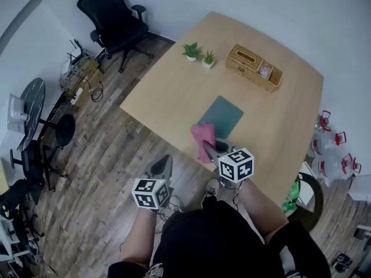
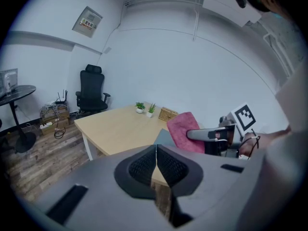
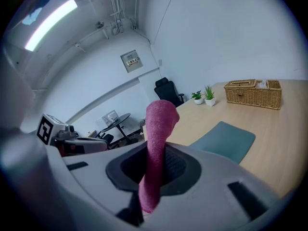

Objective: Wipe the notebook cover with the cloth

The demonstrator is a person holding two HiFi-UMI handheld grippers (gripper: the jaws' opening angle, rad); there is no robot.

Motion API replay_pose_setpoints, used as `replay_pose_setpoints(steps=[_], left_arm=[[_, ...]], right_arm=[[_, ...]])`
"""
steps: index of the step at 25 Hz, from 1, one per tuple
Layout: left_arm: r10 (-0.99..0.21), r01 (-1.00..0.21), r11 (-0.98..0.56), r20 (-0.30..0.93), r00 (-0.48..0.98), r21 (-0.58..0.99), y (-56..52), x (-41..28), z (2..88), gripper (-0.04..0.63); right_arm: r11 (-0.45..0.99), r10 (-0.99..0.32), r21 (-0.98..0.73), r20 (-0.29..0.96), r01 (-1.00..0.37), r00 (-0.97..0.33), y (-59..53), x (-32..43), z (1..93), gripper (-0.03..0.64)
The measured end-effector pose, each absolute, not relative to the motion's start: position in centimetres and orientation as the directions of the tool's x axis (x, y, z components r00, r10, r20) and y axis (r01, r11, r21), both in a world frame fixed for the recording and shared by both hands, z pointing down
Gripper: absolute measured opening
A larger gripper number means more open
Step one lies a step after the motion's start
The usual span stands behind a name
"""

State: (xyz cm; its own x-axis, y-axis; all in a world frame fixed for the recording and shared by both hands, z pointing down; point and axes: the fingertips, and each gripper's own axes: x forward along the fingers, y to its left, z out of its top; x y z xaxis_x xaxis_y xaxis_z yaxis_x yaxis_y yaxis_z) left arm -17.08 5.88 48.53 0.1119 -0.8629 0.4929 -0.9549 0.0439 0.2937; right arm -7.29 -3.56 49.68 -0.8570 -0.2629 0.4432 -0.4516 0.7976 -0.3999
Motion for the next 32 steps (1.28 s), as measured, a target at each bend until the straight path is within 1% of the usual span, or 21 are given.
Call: replay_pose_setpoints(steps=[5,13,20,24,28,32], left_arm=[[-0.863,-0.951,0.002,0.481,0.155,0.31,9.3,-19.6,48.3,0.006],[-0.837,-0.923,-0.192,0.435,0.331,0.332,13.5,-19.4,47.8,0.006],[-0.765,-0.866,-0.354,0.423,0.485,0.352,15.3,-14.5,48.1,0.007],[-0.734,-0.835,-0.421,0.407,0.543,0.354,16.0,-10.9,47.5,0.006],[-0.724,-0.821,-0.448,0.395,0.565,0.353,16.6,-7.8,46.8,0.006],[-0.74,-0.834,-0.433,0.393,0.545,0.341,17.5,-5.4,46.3,0.006]], right_arm=[[0.783,-0.296,-0.394,0.444,-0.481,-0.846,1.0,-9.7,49.2,0.058],[0.698,-0.437,-0.375,0.451,-0.61,-0.778,7.8,-9.0,49.4,0.058],[0.585,-0.574,-0.349,0.46,-0.732,-0.677,12.0,-3.1,48.6,0.058],[0.534,-0.631,-0.33,0.457,-0.778,-0.627,13.2,1.0,47.7,0.058],[0.52,-0.655,-0.322,0.444,-0.791,-0.611,14.0,4.1,46.6,0.058],[0.543,-0.648,-0.327,0.422,-0.773,-0.634,14.9,6.2,45.9,0.058]])
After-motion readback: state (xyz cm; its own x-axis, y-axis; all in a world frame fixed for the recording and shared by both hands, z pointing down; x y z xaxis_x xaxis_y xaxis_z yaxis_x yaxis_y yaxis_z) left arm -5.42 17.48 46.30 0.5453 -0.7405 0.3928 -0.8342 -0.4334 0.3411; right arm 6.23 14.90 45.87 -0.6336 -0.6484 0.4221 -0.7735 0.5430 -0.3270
